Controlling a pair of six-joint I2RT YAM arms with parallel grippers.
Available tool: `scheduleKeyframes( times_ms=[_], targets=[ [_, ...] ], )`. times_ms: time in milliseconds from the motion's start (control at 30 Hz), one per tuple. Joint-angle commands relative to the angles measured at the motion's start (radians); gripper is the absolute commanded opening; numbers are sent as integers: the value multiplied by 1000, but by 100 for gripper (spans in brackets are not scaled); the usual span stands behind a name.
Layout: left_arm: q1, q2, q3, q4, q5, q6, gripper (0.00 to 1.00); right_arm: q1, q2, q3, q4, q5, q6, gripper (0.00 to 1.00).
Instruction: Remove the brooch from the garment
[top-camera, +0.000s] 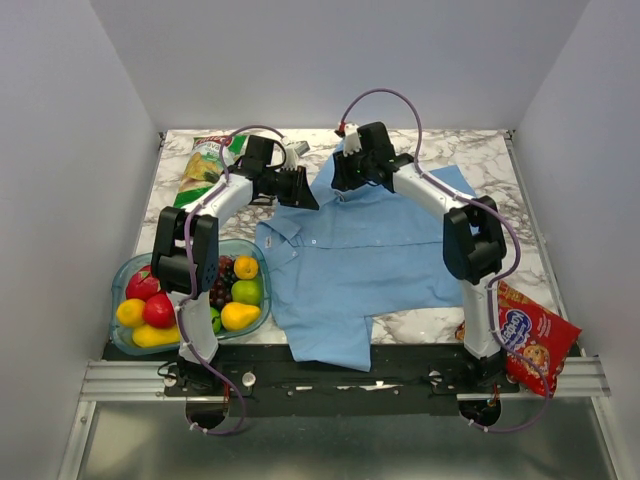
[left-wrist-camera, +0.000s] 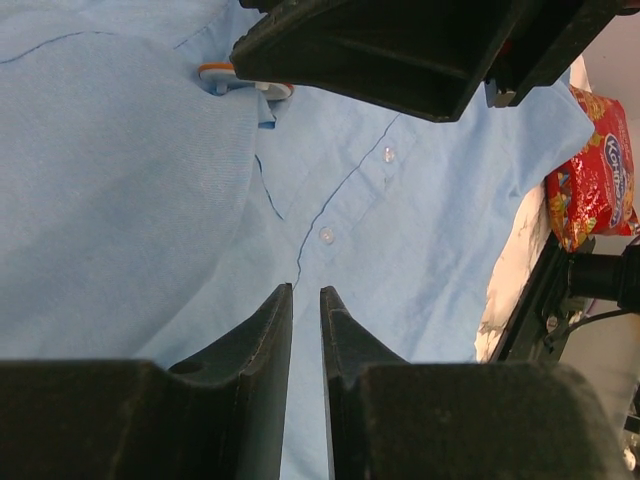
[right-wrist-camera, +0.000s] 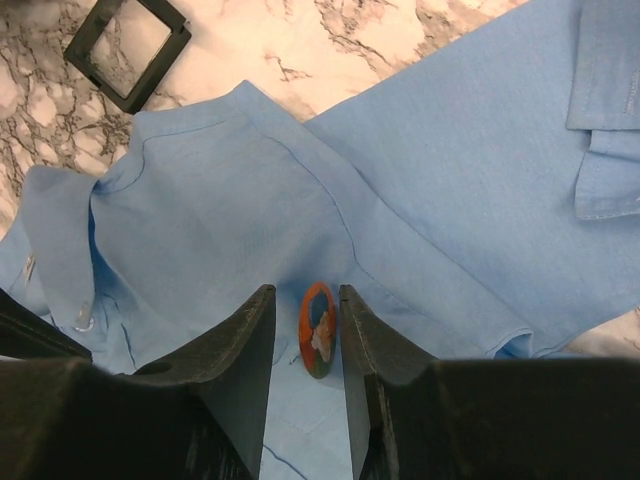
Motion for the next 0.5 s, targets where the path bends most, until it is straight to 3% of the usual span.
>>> scheduleKeyframes(
  times_ms=[0,133,467],
  targets=[
    [8,-11,16,-15,-18,0,26,18,29,1,-28,16,-16,40],
    [9,-16,10,-16,-23,3,26,27,37,1,-40,53,-17,43],
    [14,-17,13,-18,-25,3,27,32,38,0,-43,157,-54,36]
  ],
)
